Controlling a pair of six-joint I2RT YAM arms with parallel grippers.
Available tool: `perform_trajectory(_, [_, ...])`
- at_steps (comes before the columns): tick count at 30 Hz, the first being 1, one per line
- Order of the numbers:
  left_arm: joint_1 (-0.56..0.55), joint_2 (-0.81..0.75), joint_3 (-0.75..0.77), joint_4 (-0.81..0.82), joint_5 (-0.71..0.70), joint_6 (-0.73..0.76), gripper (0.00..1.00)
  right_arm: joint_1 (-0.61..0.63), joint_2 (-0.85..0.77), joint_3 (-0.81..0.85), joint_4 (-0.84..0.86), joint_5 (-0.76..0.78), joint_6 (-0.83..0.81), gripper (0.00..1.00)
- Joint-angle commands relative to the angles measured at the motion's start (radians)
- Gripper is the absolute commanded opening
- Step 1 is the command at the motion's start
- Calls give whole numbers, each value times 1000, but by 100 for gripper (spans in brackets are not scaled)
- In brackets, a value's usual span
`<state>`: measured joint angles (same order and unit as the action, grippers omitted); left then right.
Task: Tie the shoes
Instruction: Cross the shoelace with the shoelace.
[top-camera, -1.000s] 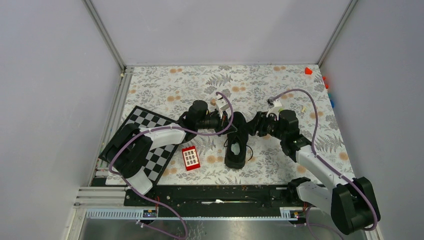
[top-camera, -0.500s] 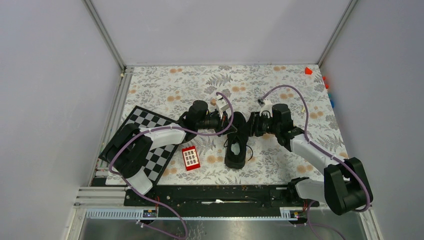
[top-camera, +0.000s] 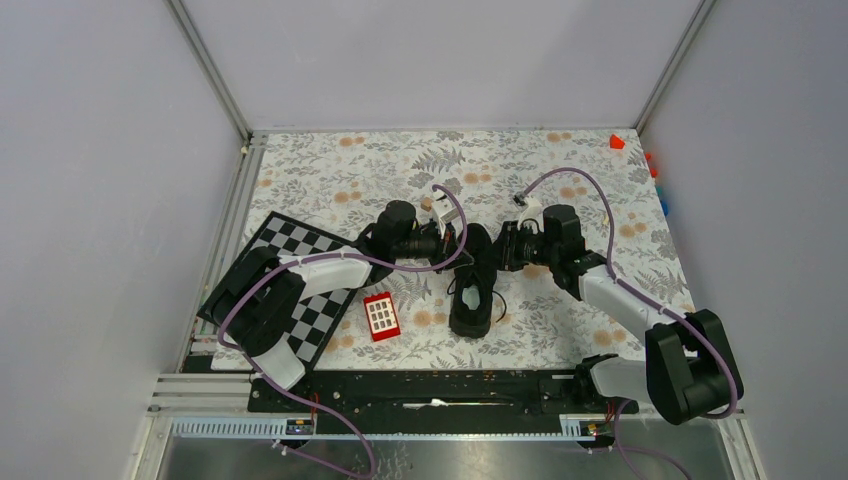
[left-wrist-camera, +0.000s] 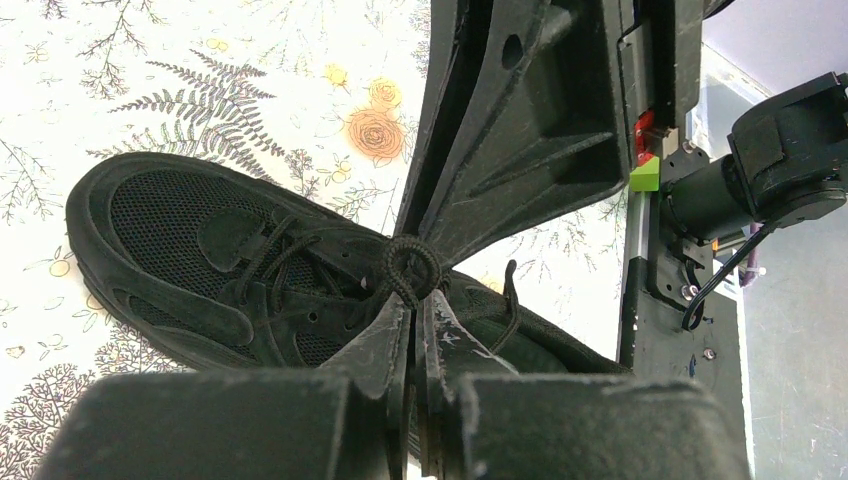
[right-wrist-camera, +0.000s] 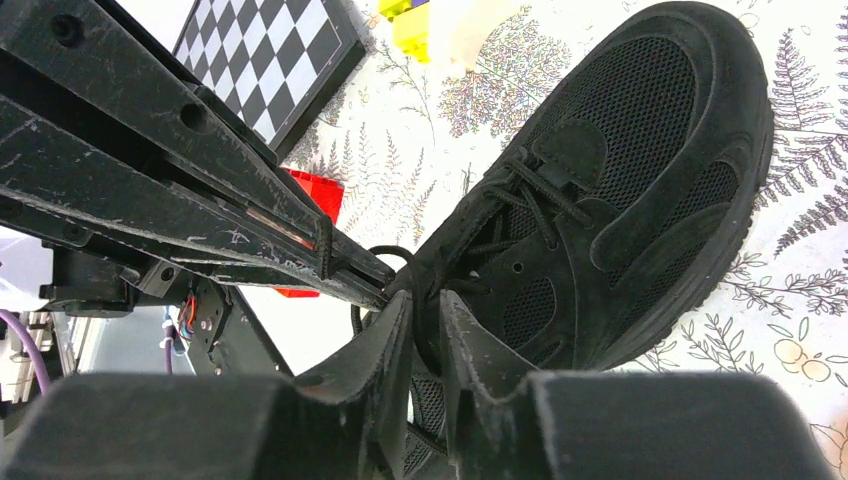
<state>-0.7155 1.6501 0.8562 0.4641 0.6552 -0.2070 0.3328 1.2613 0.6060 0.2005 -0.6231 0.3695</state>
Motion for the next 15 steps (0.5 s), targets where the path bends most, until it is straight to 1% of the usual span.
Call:
perform_trajectory(1, [-6,-26,24,36,26,15,0,-6,-13,36,39,-27,1,18])
perform_trajectory(3, [-5,-27,21,37,23,16,0,-6,-41,19,47,-6,0,11])
perform_trajectory(5, [-6,-29,20,40,23,15,0,-6,-79,-5,60,21,2,0])
perform_trajectory(15, [-5,-34,23,42,17,17,0,-6,-239,-122,80,153,15,0])
